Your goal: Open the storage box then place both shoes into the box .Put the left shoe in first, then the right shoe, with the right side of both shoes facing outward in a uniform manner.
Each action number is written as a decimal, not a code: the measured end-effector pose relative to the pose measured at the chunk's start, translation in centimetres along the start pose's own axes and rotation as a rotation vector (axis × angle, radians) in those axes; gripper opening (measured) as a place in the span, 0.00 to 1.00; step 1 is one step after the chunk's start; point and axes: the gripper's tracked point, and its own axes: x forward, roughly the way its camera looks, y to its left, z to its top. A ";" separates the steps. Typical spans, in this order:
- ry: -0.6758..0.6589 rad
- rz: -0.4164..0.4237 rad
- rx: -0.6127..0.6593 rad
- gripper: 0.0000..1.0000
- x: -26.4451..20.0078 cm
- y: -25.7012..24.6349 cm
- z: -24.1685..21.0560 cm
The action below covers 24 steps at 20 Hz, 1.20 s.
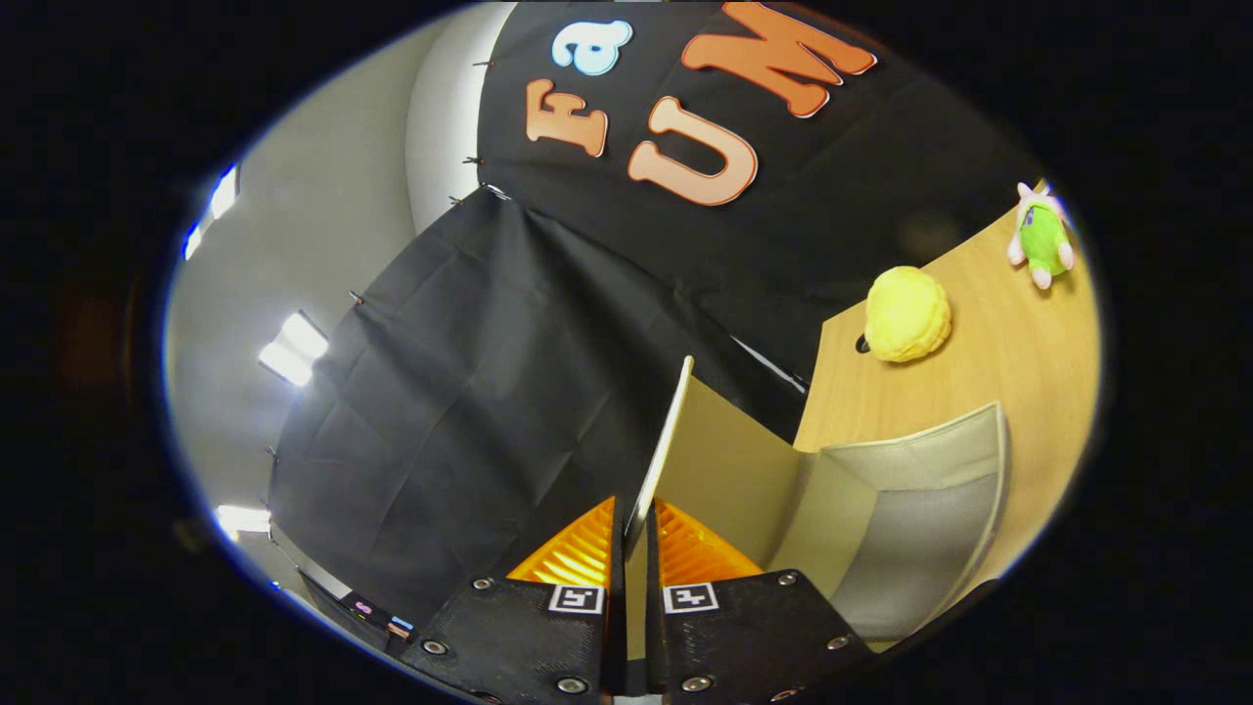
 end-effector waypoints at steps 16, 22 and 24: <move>0.110 -0.063 -0.052 0.67 7.1 -1.0 -7.2; 0.039 -0.199 -0.198 0.94 -0.2 -5.4 -3.9; 0.032 -0.305 -0.276 0.96 -3.5 -8.4 -3.0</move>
